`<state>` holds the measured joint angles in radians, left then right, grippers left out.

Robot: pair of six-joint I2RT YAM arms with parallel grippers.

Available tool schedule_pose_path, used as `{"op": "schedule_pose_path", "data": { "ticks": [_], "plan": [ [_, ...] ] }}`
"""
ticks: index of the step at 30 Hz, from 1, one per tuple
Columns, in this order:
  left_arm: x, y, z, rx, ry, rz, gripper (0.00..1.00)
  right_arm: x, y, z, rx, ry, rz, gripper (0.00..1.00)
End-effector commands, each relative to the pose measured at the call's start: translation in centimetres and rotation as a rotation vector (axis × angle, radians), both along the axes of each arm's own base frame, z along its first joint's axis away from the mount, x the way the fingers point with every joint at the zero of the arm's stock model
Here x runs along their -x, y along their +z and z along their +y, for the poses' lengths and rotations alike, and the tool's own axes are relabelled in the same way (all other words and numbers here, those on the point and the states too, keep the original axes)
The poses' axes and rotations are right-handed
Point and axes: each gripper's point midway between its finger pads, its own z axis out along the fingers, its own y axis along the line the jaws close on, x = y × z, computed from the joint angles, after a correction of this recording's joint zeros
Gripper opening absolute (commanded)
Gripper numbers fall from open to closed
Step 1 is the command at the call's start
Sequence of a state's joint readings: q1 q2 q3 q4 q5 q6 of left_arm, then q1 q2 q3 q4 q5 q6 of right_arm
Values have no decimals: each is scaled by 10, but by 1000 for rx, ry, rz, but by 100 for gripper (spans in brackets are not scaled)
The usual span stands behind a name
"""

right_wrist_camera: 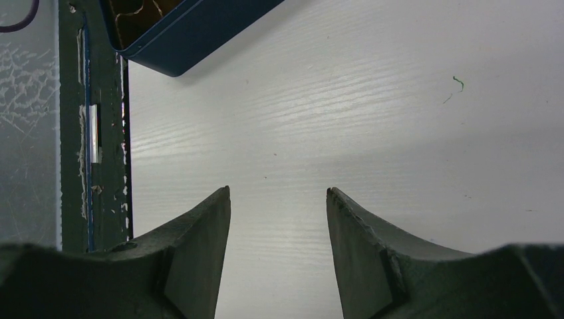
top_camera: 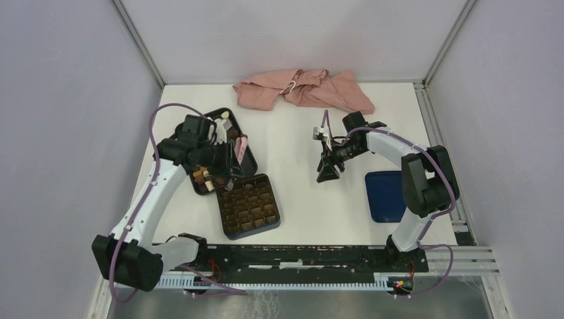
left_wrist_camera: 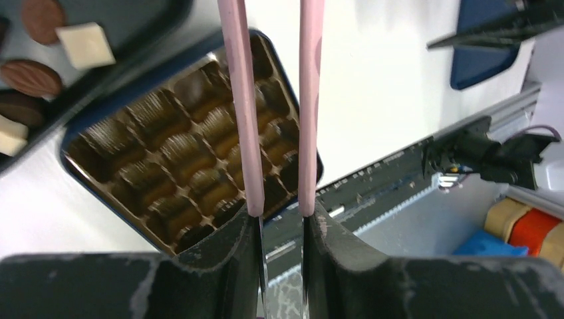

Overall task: Pack the chocolate
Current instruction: Place the fake chocolate in the packing box.

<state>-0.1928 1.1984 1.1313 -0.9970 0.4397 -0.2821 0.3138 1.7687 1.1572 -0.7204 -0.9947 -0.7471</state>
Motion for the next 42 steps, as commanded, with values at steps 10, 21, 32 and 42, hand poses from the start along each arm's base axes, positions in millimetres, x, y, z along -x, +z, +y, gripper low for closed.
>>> {"op": "schedule_pose_path", "data": {
  "ticks": [10, 21, 32, 42],
  "plan": [
    [113, -14, -25, 6, 124, 195, 2, -8, 14, 5, -47, 17, -43, 61],
    [140, -52, -6, -187, 79, 325, 2, -8, 14, 5, -44, 17, -46, 61],
    [112, -72, -2, -328, 34, 297, 4, -8, 16, 5, -47, 19, -50, 61],
    [95, -79, 4, -405, 15, 277, 7, -7, 17, 5, -45, 21, -56, 61]
  ]
}}
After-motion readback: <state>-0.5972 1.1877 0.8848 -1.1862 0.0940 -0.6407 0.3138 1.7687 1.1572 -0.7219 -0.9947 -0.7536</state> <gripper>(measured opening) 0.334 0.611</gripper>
